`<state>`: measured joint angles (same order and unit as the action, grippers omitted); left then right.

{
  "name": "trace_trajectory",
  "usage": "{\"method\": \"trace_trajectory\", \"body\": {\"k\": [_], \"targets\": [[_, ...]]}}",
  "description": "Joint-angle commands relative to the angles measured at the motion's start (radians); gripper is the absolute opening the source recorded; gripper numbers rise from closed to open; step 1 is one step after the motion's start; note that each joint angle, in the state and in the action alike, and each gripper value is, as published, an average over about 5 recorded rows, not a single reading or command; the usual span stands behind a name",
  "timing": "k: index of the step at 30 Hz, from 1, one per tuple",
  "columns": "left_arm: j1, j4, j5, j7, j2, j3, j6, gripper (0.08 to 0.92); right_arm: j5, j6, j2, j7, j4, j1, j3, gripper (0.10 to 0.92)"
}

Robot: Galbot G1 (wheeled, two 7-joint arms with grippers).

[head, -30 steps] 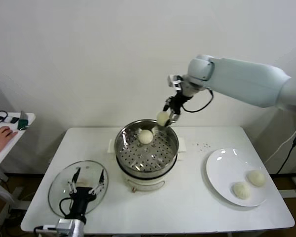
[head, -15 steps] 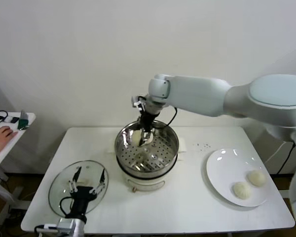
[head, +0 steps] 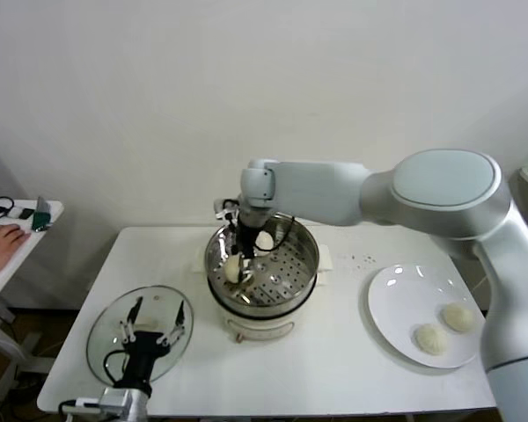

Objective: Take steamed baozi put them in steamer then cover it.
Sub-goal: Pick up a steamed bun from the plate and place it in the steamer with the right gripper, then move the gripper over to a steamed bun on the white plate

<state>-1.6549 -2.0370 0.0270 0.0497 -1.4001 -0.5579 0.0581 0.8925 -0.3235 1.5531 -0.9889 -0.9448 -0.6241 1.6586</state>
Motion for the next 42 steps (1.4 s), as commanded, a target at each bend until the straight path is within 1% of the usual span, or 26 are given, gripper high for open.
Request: {"method": "trace_trajectory", "body": {"k": [1, 4, 9, 12, 16, 20, 28, 35, 39, 42], "targets": [[0.003, -0.001, 0.005, 0.000, 0.004, -0.005, -0.002, 0.823, -0.015, -0.005, 0.021, 0.004, 0.000, 0.011, 0.014, 0.772], [0.006, 0.000, 0.013, 0.000, 0.008, -0.012, -0.003, 0.823, -0.025, -0.005, 0.002, 0.003, -0.011, 0.000, 0.005, 0.814], [0.007, 0.002, 0.016, 0.000, 0.013, -0.014, -0.003, 0.823, -0.026, 0.000, -0.073, -0.016, -0.064, -0.063, -0.025, 0.822], [0.008, 0.005, 0.015, 0.000, 0.012, -0.012, -0.003, 0.823, -0.033, 0.016, -0.157, -0.043, -0.145, -0.143, -0.024, 0.823], [0.011, 0.007, 0.014, 0.000, 0.015, -0.012, -0.004, 0.823, -0.061, 0.040, -0.317, -0.072, -0.254, -0.238, -0.002, 0.823], [0.018, 0.015, 0.016, 0.001, 0.023, -0.012, -0.005, 0.823, -0.162, 0.057, -0.501, -0.082, -0.343, -0.282, 0.007, 0.823], [0.023, 0.020, 0.015, 0.001, 0.028, -0.007, -0.010, 0.823, -0.337, 0.075, -0.784, -0.081, -0.448, -0.254, -0.017, 0.823], [0.013, 0.011, 0.007, 0.004, 0.023, -0.010, -0.015, 0.823, -0.566, 0.117, -0.974, -0.095, -0.425, -0.080, -0.119, 0.823], [0.003, 0.003, -0.005, 0.005, 0.018, -0.012, -0.017, 0.823, -0.687, 0.146, -1.051, -0.108, -0.391, 0.095, -0.236, 0.823], [-0.005, -0.002, -0.016, 0.007, 0.012, -0.012, -0.018, 0.823, -0.749, 0.173, -1.087, -0.121, -0.361, 0.205, -0.328, 0.823]]}}
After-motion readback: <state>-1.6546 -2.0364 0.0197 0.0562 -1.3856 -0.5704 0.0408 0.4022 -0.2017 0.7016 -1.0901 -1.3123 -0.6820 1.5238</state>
